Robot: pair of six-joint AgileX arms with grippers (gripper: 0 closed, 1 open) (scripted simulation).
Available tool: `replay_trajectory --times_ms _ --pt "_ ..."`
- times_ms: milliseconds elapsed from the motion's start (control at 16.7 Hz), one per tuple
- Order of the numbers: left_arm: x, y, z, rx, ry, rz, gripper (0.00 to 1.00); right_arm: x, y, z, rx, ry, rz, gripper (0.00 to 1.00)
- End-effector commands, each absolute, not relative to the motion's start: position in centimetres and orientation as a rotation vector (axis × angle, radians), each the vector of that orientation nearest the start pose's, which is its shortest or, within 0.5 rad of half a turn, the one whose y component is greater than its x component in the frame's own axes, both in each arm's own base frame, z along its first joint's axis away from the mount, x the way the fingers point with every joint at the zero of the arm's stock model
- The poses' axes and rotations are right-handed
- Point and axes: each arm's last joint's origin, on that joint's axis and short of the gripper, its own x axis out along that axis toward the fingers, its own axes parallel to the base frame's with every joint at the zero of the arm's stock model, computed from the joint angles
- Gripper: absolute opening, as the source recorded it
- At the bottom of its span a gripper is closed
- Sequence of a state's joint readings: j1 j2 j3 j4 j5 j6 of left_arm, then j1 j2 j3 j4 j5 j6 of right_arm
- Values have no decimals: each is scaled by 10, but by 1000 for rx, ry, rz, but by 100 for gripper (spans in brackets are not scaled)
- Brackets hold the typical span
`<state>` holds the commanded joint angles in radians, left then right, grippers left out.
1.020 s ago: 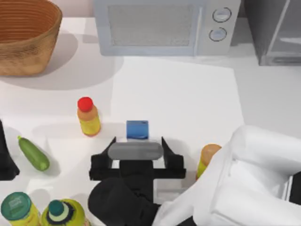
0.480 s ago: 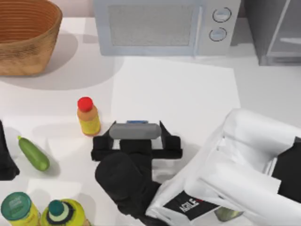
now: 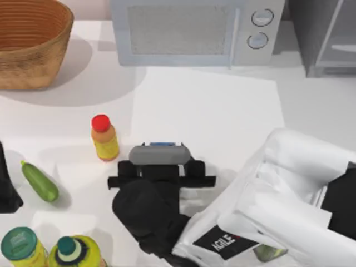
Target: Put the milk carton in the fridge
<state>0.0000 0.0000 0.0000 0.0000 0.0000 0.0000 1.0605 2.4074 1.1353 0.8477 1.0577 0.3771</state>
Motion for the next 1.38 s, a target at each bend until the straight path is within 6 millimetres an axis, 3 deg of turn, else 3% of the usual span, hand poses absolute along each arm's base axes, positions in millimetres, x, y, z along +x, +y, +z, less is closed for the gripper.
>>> replay_trajectory --times_ms 420,1080,1260,1380 --pt "106 -1 160 0 0 0 100 229 361 25 1 200 -10 2" --pt "106 -1 160 0 0 0 100 228 362 30 9 196 -18 0" --pt "106 -1 160 0 0 0 100 239 356 56 39 185 -89 0" --pt "106 -1 160 0 0 0 100 247 353 90 74 168 -134 0"
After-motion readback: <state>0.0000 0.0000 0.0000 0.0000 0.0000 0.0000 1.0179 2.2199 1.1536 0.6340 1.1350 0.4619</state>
